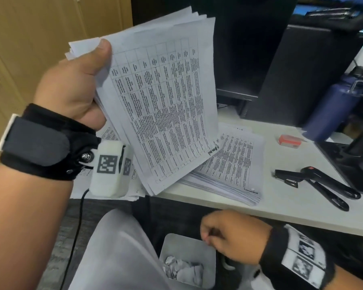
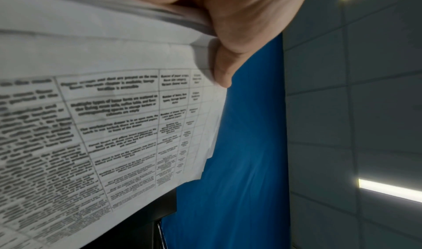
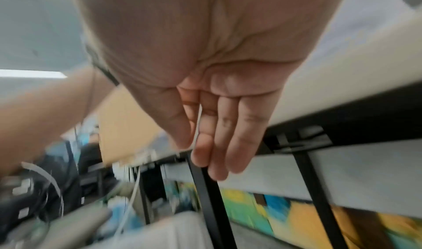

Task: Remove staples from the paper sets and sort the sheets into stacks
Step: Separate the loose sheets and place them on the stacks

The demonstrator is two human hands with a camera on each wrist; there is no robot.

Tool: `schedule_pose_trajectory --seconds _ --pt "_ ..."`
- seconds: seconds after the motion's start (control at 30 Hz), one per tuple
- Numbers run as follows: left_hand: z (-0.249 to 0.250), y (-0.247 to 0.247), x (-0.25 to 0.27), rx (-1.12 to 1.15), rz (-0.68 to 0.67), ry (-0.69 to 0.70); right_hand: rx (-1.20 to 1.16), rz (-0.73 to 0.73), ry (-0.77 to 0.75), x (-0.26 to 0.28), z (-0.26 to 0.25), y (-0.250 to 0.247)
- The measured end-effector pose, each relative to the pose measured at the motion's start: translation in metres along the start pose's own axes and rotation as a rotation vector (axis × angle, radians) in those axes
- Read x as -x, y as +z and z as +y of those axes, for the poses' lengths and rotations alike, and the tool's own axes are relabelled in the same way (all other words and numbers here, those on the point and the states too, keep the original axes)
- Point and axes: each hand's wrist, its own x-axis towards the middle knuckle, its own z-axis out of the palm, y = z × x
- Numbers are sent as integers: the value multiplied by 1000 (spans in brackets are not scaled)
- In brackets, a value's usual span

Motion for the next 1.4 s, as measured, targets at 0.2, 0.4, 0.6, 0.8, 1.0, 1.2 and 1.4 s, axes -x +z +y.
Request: schedule_pose_trajectory --seconds 0.2,0.4,0.6,0.8,1.0,1.2,1.4 --pt "2 11 6 -61 -190 -57 -177 879 -25 27 -14 -94" --pt "-7 31 22 -19 -314 -224 -717 795 45 13 1 -138" --pt "-30 38 21 -28 -240 -216 -836 892 119 19 7 -125" --pt "-80 54 32 -417 -166 -172 -817 1055 96 27 6 -131" --pt "-91 93 38 -587 -81 177 -561 1227 -20 28 -6 -129" --pt "-119 105 35 -641 -98 167 -584 1184 110 21 5 -116" --pt "-143 96 27 -477 -62 23 -617 1101 196 20 7 -116"
